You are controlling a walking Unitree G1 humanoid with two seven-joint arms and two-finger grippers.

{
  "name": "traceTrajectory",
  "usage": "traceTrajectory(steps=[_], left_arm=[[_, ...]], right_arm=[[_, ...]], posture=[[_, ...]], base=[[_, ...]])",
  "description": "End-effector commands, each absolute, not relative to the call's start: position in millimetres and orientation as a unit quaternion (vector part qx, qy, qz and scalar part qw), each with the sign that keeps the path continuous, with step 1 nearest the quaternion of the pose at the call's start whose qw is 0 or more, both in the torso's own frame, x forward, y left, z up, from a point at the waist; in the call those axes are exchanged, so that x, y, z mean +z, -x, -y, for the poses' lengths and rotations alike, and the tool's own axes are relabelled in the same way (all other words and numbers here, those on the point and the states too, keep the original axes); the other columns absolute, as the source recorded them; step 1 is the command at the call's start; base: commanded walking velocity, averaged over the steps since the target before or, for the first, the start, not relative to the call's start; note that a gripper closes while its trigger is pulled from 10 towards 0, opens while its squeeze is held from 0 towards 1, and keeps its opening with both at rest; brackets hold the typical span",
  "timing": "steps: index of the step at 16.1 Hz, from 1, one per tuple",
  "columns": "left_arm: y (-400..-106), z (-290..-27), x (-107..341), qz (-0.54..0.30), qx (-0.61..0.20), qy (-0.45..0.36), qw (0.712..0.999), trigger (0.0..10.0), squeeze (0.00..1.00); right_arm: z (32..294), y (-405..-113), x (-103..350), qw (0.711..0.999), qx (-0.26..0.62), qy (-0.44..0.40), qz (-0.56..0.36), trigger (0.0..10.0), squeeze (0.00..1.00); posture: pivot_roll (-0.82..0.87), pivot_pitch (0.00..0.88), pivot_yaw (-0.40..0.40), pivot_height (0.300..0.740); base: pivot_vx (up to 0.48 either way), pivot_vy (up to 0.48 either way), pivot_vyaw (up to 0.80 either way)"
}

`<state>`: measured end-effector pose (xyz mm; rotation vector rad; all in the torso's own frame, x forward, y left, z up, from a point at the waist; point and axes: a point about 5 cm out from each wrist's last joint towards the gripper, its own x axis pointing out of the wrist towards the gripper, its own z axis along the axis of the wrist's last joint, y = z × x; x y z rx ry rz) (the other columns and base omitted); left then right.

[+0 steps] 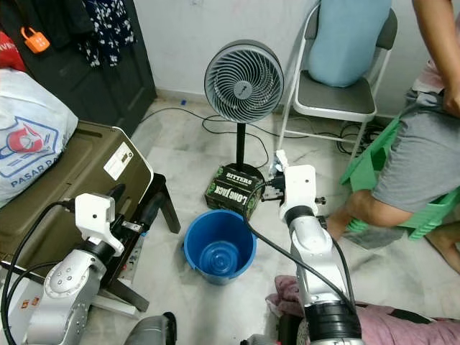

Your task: Clean up the room

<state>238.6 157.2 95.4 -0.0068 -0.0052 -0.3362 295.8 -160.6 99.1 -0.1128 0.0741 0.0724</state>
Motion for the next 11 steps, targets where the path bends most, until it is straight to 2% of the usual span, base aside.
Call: traceTrajectory(steps=[1,2,6,9,11], left_arm=[[-236.4,-159.0,98.2,0.007,-0.178,-0.016,0.984,10.0,0.0],[-236.3,-159.8,97.1,0.004,-0.178,-0.022,0.984,10.0,0.0],[-238.8,-165.0,96.6,0.002,-0.167,-0.007,0.986,10.0,0.0],[-233.6,-157.4,98.1,0.001,-0.211,-0.014,0.977,10.0,0.0],[-235.9,-160.4,95.3,-0.008,-0.184,-0.034,0.982,10.0,0.0]], right_arm=[[159.9,-296.1,98.6,0.997,0.032,0.053,-0.038,10.0,0.0],[160.5,-296.2,97.4,0.997,0.029,0.048,-0.043,10.0,0.0],[164.1,-297.6,97.2,0.998,0.012,0.048,-0.05,10.0,0.0],[165.4,-298.7,99.7,0.998,0.007,0.053,-0.044,10.0,0.0],[164.4,-297.7,100.7,0.998,0.009,0.05,-0.04,10.0,0.0]], posture=[[0.03,0.081,-0.037,0.74],[0.03,0.081,-0.037,0.74],[0.03,0.094,-0.037,0.74],[0.02,0.102,-0.036,0.74],[0.02,0.106,-0.034,0.74]], base=[[0.0,0.0,0.0],[0.0,0.0,0.0],[0.0,0.0,-0.8],[0.0,0.0,0.0],[0.0,0.0,0.0]])
